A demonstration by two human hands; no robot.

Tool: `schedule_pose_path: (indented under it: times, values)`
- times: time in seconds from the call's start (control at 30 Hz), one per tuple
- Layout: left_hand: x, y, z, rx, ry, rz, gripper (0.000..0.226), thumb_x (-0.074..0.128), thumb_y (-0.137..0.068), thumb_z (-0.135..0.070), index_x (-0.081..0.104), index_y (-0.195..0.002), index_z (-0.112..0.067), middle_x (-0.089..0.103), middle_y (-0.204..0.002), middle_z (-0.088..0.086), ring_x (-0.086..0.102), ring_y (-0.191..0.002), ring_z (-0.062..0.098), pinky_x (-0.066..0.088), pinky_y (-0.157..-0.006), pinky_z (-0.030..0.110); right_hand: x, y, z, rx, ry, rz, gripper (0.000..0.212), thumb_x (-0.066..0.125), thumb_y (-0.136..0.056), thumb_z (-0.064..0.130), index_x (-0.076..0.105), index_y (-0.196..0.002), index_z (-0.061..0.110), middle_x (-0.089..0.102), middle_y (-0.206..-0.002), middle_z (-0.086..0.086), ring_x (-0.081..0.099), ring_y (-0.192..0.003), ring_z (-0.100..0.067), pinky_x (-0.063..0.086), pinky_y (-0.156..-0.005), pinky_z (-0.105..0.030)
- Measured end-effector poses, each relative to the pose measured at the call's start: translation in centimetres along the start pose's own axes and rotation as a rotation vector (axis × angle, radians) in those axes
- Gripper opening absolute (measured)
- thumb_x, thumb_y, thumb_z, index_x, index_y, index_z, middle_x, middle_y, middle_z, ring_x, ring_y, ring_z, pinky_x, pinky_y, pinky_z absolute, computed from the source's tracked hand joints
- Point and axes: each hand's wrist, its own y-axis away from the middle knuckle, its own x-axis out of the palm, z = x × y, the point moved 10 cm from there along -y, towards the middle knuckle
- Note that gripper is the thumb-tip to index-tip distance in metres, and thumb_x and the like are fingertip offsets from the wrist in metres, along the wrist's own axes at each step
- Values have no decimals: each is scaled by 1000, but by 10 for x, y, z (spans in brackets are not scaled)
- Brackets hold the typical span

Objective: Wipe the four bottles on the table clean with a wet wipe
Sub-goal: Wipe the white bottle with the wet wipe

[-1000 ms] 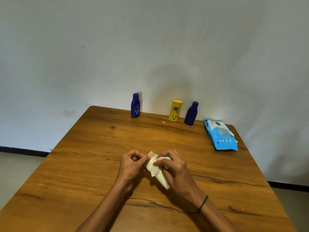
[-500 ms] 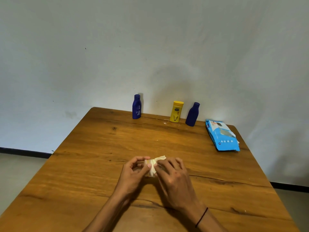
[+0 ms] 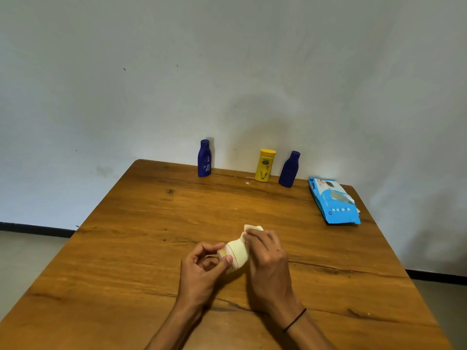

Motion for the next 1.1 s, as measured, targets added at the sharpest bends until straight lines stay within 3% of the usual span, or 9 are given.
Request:
schedule_pose_path:
  times: [0.1,0.2,0.3,0.37,0.5,0.7,0.9,1.03,1.1]
  values:
    - [-1,-1,-10,58,-23,-25,28,85,-76,7,74,-99,-6,79,-102,6,76,-86,25,64,-75,39,-4,1,-5,109,-80,-80,40,78,-82,-8,73,-119,6,71,-123,-7,61,-114,-19,56,-93,-29]
    - [3,-1,-17,107,-63,-7,28,83,-75,14,72,-94,-4,79,-94,6,74,-82,18,60,-73,25,6,7,25,-34,-183,-15,36,74,-86,-5,73,-120,6,70,-125,-5,61,-114,-18,52,-98,-27]
    - [6,1,-23,135,-102,14,28,82,-75,16,72,-94,-4,78,-92,4,74,-83,13,60,-75,22,7,5,38,-141,-166,48,26,62,-97,13,73,-120,5,71,-123,-7,61,-109,-20,54,-91,-28]
    - [2,1,-24,150,-112,-5,28,84,-75,14,73,-92,-5,80,-95,0,74,-81,11,61,-74,24,-4,-7,14,-41,-144,3,27,58,-101,21,74,-118,7,72,-122,-7,60,-106,-19,57,-85,-31]
    - [3,4,-26,140,-112,-5,25,84,-76,10,72,-93,-5,80,-101,-4,76,-87,12,63,-75,28,-19,-18,-28,180,-134,-91,27,66,-90,6,73,-115,13,72,-117,-6,56,-104,-13,59,-77,-32]
    - [3,0,-16,90,-17,-33,26,80,-78,14,72,-96,-3,79,-94,13,75,-80,20,62,-70,28,-1,7,26,-74,-238,63,26,73,-91,0,75,-115,10,72,-122,0,60,-107,-14,52,-87,-24]
    - [-1,7,-7,48,-5,-68,25,85,-77,6,74,-98,-4,80,-103,5,77,-87,30,63,-75,44,-18,-9,-23,123,-92,-72,34,76,-85,-4,72,-118,6,71,-123,-8,59,-110,-20,60,-81,-39]
    - [-1,6,-7,43,43,-70,25,81,-79,9,73,-98,-5,79,-98,12,73,-80,30,61,-73,40,0,12,25,-94,-168,53,31,75,-89,-3,72,-118,8,69,-127,-5,59,-112,-18,55,-90,-32]
    - [-2,6,-9,46,45,-64,25,81,-80,8,72,-100,-3,79,-99,14,74,-82,31,61,-77,47,4,17,25,-135,-175,104,32,76,-89,-1,72,-120,6,69,-129,-6,60,-111,-20,55,-89,-32]
